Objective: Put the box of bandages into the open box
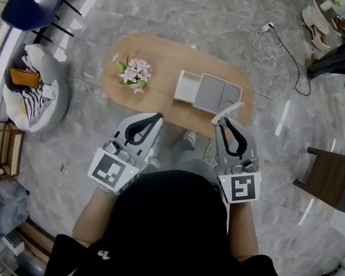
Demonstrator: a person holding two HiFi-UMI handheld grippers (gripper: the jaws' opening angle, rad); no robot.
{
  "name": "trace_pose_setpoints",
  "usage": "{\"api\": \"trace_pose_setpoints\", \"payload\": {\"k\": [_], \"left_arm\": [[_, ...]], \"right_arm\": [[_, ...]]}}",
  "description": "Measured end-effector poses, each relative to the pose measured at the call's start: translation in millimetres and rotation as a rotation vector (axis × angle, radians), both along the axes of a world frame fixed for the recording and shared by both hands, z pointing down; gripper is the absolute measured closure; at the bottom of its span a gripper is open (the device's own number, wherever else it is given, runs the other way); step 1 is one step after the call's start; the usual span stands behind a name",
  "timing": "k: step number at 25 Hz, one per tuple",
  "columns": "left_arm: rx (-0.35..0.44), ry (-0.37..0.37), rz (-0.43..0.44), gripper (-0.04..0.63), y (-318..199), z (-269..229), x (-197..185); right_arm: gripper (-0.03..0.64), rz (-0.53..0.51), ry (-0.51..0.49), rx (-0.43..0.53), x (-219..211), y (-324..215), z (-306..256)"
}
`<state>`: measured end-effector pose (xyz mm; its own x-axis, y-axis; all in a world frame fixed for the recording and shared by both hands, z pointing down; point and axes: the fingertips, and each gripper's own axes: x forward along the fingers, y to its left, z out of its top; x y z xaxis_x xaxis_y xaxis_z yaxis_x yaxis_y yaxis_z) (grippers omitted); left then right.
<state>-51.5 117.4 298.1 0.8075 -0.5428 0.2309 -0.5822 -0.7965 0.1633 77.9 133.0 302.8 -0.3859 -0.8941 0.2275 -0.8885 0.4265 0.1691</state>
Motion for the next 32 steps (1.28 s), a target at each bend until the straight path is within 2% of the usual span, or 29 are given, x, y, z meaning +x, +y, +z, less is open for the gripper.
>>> {"api": "trace_pose_setpoints", "payload": {"k": [9,13,18,26,32], "left_arm": [[-0.014,-0.065,-0.125,0.584,-57.3,6.5,47.6],[-0.039,-0.096,-0.175,0.584,-67.1,16.2,47.3],[-0.069,-0.105,-0.209,0.584,-80.4,26.1,39.7],[-0.098,-0.102,-0.171,0.584,-112.5,37.6,22.1],[-0.119,-0.120,-0.125,0.584,-134.2,52.4,-4.6]], "right_arm": [[0.561,-0.129,-0.045,-0.057,46.9,-75.6,19.4],[0.561,-0.182,-0.073,-0.087,47.6,-95.2,29.6],[0.561,-0.232,-0.060,-0.131,34.5,-115.1,44.4],[0.561,-0.219,-0.053,-0.218,5.7,-147.3,81.9],[0.561,-0.176,0.012,-0.297,-10.4,-165.9,137.7]]}}
